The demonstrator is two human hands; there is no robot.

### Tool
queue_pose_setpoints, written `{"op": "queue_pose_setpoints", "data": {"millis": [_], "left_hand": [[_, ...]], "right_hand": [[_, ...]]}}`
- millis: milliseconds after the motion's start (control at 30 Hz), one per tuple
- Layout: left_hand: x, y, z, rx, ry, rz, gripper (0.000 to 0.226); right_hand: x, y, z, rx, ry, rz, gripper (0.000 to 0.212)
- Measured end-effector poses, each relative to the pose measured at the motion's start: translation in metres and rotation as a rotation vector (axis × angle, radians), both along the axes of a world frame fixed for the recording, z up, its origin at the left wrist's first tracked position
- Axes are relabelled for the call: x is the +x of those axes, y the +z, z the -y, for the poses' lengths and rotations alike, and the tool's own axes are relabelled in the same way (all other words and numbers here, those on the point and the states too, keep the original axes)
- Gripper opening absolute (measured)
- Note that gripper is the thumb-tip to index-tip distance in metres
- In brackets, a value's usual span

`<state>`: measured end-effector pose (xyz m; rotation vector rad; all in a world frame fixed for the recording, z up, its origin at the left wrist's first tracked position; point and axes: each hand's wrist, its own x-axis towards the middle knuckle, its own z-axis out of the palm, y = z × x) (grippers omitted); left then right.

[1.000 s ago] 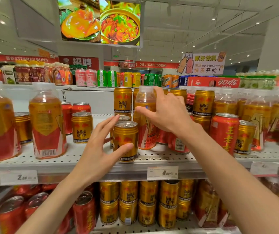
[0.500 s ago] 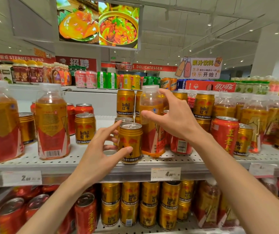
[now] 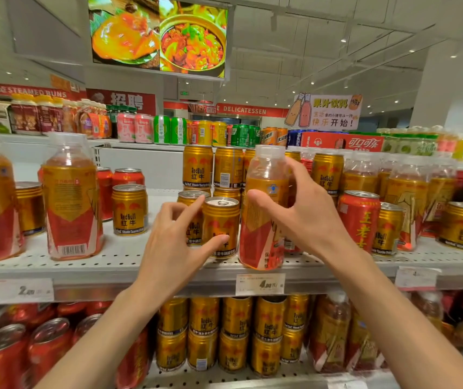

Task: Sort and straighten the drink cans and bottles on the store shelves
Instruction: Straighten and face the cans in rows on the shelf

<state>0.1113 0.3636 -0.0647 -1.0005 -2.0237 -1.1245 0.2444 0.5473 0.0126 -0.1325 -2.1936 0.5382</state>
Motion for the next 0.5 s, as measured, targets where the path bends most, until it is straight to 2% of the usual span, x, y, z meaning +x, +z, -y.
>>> {"op": "queue_pose_setpoints", "data": {"millis": [100,200,333,500], "left_hand": [[-0.012,-0.003,0.010,0.052,0.015,-0.026,0.080],[-0.012,-0.002,0.013,0.037,-0.030,0.103,0.082],[-0.009,-0.001,0.004,0.031,-0.010,0.128,0.087],[-0.013,-0.003,0.002,-0.023,0.089,0.112,0.081]], "right_hand": [[0.002,-0.002,0.002,0.028,-0.004,0.016,0.102],[0.003,-0.008,0.003,0.051,0.015,0.040,0.111],[-0.002,-0.017,0.001,0.030,0.046,0.060,0.109],[-0.006,-0.021,0.000,-0.017,0.089,0.039,0.104]]}}
